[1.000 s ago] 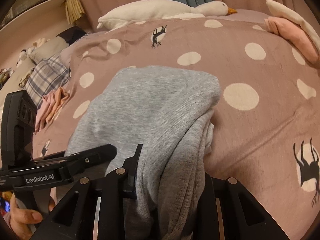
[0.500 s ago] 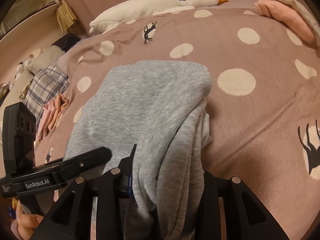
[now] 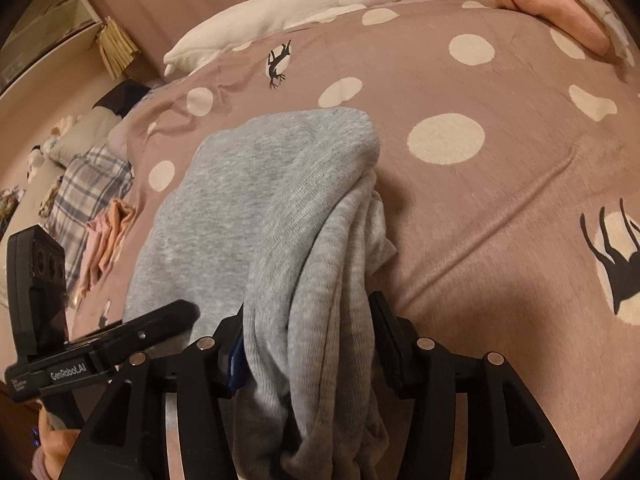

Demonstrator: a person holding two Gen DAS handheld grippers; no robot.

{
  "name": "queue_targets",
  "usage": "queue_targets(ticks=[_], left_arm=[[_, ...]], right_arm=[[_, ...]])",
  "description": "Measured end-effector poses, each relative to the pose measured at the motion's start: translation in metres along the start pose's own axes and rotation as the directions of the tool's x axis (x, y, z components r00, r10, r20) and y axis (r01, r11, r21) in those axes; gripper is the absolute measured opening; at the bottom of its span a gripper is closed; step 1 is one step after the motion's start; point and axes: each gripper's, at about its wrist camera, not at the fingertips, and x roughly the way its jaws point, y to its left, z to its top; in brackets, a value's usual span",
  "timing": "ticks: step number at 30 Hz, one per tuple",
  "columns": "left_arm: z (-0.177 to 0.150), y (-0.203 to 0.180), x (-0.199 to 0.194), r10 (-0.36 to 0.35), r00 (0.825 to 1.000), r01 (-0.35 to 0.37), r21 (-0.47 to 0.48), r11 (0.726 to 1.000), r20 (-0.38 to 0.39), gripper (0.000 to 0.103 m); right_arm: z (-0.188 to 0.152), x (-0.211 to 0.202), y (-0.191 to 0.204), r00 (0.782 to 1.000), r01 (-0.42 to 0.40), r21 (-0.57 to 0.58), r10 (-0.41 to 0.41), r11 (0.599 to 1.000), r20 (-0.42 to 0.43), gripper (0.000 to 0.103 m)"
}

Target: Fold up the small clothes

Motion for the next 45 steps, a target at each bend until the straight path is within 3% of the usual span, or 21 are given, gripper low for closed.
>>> queue_targets(ticks=[18, 23, 27, 31, 39, 43, 45], left_arm=[[-0.023, 0.003, -0.016, 0.071, 0.997, -0.071, -0.005, 0.997, -0.008, 0.103], [-0.03, 0.001, -0.026, 0.102, 0.995, -0.102, -0.02, 0.995, -0.012, 0.103], [-0.037, -0.002, -0.041, 0.135, 0.991, -0.134, -0.035, 0.99, 0.006, 0.103], [-0.044, -0.005, -0.065, 0.163, 0.986, -0.161, -0.048, 0.986, 0.028, 0.103], [-0.061, -0.018, -0.106, 0.127, 0.99, -0.126, -0.02, 0.992, 0.059, 0.103], [-0.071, -0.027, -0.126, 0.128, 0.989, -0.128, 0.001, 0.992, 0.073, 0.103], [-0.076, -0.03, -0.134, 0.147, 0.985, -0.148, 0.008, 0.989, 0.085, 0.103]], right_arm=[[-0.018, -0.021, 0.002, 0.998, 0.057, -0.026, -0.057, 0.998, -0.008, 0.059], [-0.029, -0.036, 0.016, 0.994, 0.109, -0.106, -0.109, 0.988, 0.013, 0.059], [-0.037, -0.047, 0.022, 0.989, 0.149, -0.139, -0.146, 0.979, 0.032, 0.069], [-0.042, -0.057, 0.024, 0.99, 0.139, -0.127, -0.137, 0.982, 0.024, 0.07], [-0.051, -0.088, 0.043, 0.991, 0.124, -0.135, -0.115, 0.983, 0.071, 0.072], [-0.054, -0.103, 0.058, 0.99, 0.112, -0.165, -0.096, 0.98, 0.1, 0.084], [-0.056, -0.11, 0.066, 0.989, 0.115, -0.184, -0.095, 0.976, 0.114, 0.084]])
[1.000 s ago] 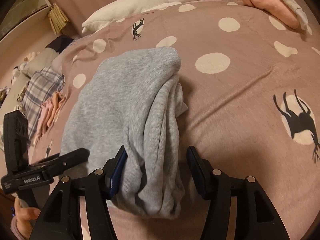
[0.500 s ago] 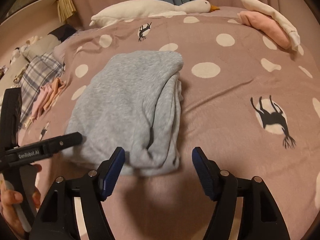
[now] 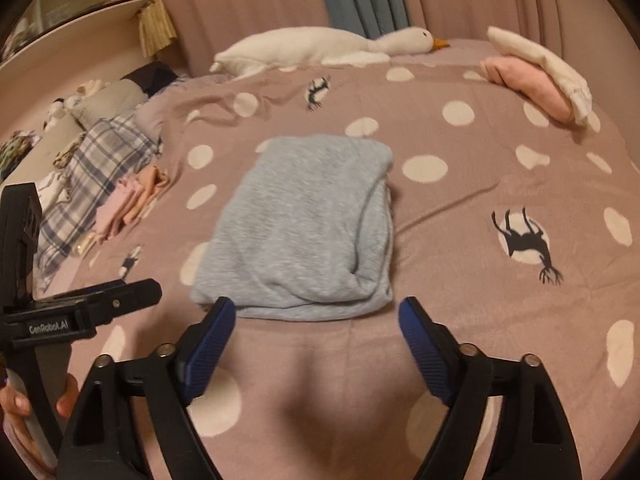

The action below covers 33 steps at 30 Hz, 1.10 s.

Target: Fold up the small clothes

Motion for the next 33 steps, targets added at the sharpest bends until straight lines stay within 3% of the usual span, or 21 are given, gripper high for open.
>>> queue_targets(ticks=[5, 7, 20, 33], left_arm=[[-0.003, -0.005, -0.019, 0.141, 0.989, -0.142, 0.038, 0.989, 0.041, 0.103], [-0.004, -0.005, -0.025, 0.18, 0.982, -0.182, 0.045, 0.982, 0.057, 0.103], [-0.008, -0.01, -0.046, 0.222, 0.969, -0.228, 0.042, 0.973, 0.112, 0.103], [-0.008, -0.014, -0.031, 0.257, 0.962, -0.264, 0.068, 0.962, 0.097, 0.103]], right_arm=[[0.002, -0.012, 0.015, 0.999, 0.038, -0.05, -0.037, 0.998, 0.021, 0.086], [0.002, -0.015, 0.019, 0.999, 0.048, -0.062, -0.047, 0.997, 0.023, 0.097], [0.007, -0.034, 0.032, 0.995, 0.072, -0.099, -0.064, 0.993, 0.078, 0.102], [0.006, -0.025, 0.028, 0.995, 0.088, -0.085, -0.084, 0.993, 0.047, 0.102]])
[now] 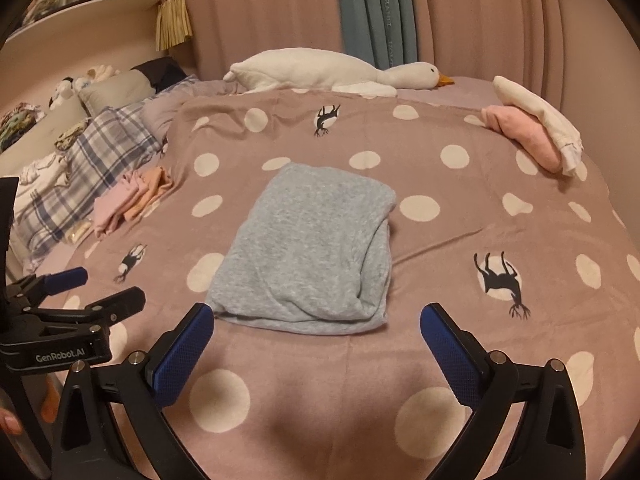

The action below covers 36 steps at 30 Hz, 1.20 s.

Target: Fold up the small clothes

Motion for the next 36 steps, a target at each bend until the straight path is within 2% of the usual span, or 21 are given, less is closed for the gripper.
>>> queue_targets(ticks=[25, 36], left_arm=[[0.006, -0.004, 0.015, -0.026, 0.999, 0.026, -0.005, 1.0, -0.034, 0.103], [0.006, -0.005, 0.012, -0.021, 0.999, 0.021, -0.002, 1.0, -0.024, 0.103]], right_arm=[[0.003, 0.01, -0.006, 0.999, -0.002, 0.01, 0.002, 1.0, -0.032, 0.102], [0.006, 0.011, -0.004, 0.999, -0.012, 0.004, 0.012, 1.0, -0.029, 0.102]])
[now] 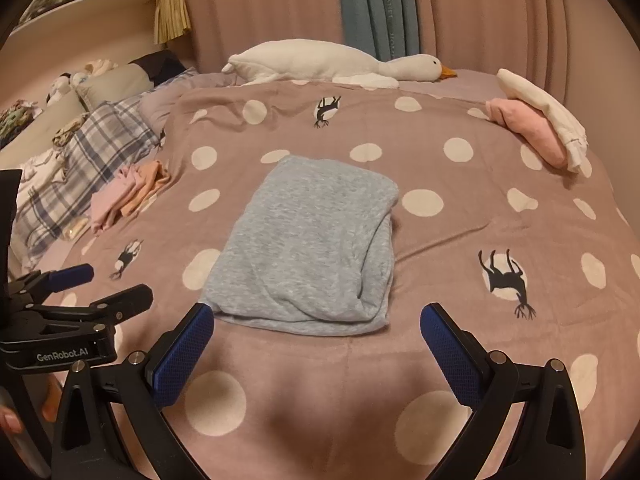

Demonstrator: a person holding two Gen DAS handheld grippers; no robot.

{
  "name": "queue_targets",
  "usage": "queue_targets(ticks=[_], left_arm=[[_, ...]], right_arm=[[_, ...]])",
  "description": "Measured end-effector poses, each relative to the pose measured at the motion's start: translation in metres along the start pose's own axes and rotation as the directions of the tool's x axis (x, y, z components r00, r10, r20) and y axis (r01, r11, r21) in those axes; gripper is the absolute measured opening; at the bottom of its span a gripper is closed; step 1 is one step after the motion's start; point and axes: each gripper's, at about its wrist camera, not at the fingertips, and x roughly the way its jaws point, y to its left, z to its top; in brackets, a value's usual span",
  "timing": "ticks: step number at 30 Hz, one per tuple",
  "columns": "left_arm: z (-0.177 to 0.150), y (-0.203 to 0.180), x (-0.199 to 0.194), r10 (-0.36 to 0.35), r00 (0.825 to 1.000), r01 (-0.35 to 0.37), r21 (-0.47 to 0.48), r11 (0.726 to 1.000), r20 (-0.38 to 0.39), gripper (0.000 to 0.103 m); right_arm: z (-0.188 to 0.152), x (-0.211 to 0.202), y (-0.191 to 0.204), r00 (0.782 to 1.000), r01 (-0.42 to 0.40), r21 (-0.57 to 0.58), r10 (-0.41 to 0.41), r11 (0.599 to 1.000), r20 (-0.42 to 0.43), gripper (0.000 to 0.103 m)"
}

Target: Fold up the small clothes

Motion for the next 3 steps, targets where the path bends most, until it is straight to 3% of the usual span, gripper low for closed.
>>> queue_targets(ticks=[3], left_arm=[[0.0001, 0.0001, 0.0004, 0.007, 1.0, -0.007, -0.001, 1.0, 0.0, 0.103]], right_arm=[[0.0005, -0.0003, 0.0011, 1.0, -0.001, 0.0, 0.001, 1.0, 0.001, 0.102]])
